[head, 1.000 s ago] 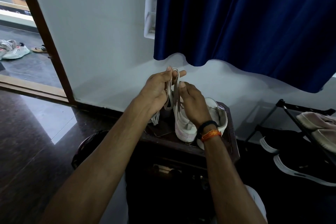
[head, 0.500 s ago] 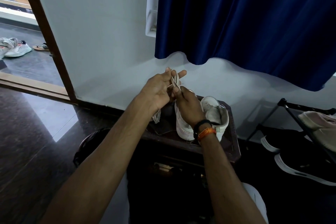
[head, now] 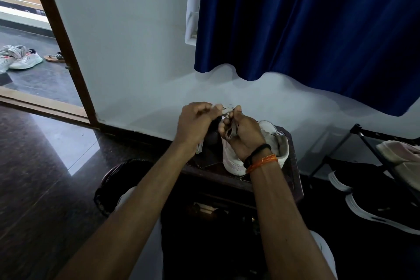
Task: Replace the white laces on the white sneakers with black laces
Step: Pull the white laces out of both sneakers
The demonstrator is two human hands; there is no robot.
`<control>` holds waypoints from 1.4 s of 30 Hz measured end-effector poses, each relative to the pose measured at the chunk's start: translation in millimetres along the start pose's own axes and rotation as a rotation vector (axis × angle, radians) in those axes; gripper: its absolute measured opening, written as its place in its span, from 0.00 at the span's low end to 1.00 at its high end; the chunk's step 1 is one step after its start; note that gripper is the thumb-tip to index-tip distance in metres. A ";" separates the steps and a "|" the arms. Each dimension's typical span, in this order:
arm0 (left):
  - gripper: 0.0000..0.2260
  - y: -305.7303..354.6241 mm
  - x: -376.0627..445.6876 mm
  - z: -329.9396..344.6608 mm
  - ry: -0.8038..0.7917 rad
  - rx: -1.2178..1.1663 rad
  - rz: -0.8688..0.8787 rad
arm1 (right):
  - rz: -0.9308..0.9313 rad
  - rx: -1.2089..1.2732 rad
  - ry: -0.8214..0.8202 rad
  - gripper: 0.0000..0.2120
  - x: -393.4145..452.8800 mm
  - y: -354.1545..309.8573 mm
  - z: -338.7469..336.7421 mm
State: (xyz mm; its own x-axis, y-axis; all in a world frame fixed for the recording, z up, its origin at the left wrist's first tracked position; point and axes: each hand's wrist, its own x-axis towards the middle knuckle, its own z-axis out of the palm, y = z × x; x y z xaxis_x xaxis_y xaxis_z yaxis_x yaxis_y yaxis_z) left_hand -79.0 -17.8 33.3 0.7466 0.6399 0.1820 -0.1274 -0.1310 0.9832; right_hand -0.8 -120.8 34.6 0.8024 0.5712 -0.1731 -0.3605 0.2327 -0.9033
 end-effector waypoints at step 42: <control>0.01 -63.0 27.8 -42.1 -0.037 0.503 -0.108 | 0.031 -1.366 0.106 0.16 69.0 53.3 27.4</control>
State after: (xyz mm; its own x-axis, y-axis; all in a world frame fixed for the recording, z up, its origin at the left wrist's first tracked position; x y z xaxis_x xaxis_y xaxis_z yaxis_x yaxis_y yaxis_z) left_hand -77.7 40.2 -22.9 0.7616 0.6443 0.0702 0.2750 -0.4194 0.8651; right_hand 22.3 -47.5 -14.7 0.8572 0.4850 -0.1729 0.3233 -0.7682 -0.5525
